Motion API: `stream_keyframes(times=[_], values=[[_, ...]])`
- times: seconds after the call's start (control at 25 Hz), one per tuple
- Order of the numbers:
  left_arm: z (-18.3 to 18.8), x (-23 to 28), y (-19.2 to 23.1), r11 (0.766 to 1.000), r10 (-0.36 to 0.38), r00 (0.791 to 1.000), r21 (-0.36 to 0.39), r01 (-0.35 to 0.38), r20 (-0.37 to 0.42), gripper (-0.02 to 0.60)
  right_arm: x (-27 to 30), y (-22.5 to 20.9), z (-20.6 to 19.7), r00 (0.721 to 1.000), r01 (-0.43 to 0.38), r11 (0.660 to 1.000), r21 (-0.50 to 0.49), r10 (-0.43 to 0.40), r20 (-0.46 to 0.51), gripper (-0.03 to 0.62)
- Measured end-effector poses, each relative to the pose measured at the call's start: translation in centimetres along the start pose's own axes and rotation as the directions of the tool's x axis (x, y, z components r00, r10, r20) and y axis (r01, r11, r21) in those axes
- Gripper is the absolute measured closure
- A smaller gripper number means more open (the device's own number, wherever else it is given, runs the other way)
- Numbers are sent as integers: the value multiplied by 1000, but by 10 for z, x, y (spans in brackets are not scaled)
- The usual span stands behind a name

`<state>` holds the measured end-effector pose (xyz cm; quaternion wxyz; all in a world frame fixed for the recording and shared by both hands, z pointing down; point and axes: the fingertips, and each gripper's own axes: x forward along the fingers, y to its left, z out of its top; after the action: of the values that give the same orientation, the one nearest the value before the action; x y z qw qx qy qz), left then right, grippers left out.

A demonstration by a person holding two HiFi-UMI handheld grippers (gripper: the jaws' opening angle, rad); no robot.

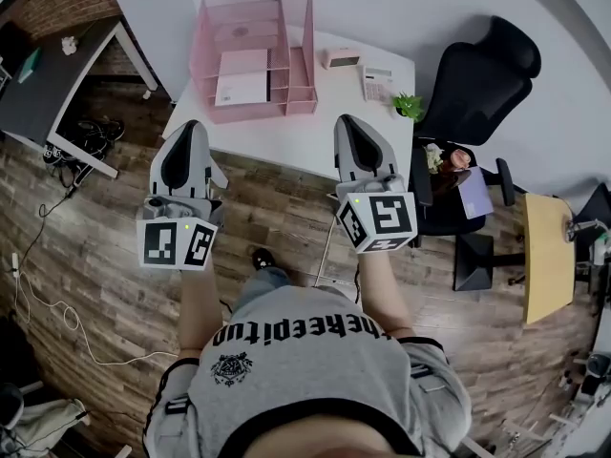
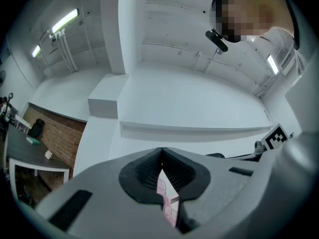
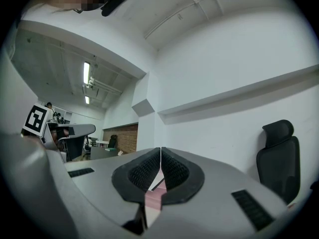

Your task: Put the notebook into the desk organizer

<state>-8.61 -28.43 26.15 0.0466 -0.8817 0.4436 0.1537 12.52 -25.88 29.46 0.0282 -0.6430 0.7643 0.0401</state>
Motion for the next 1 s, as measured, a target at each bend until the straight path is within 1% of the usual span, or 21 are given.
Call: stream_keyframes(times=[0.56, 1.0], values=[[11, -19, -35, 1000, -27, 1000, 7, 27, 11, 577, -44, -6, 12, 999, 26, 999, 20, -26, 41, 591], [14, -30, -48, 999, -34, 999, 4, 34, 16, 577, -61, -6, 17, 999, 30, 999, 11, -31, 44, 591]])
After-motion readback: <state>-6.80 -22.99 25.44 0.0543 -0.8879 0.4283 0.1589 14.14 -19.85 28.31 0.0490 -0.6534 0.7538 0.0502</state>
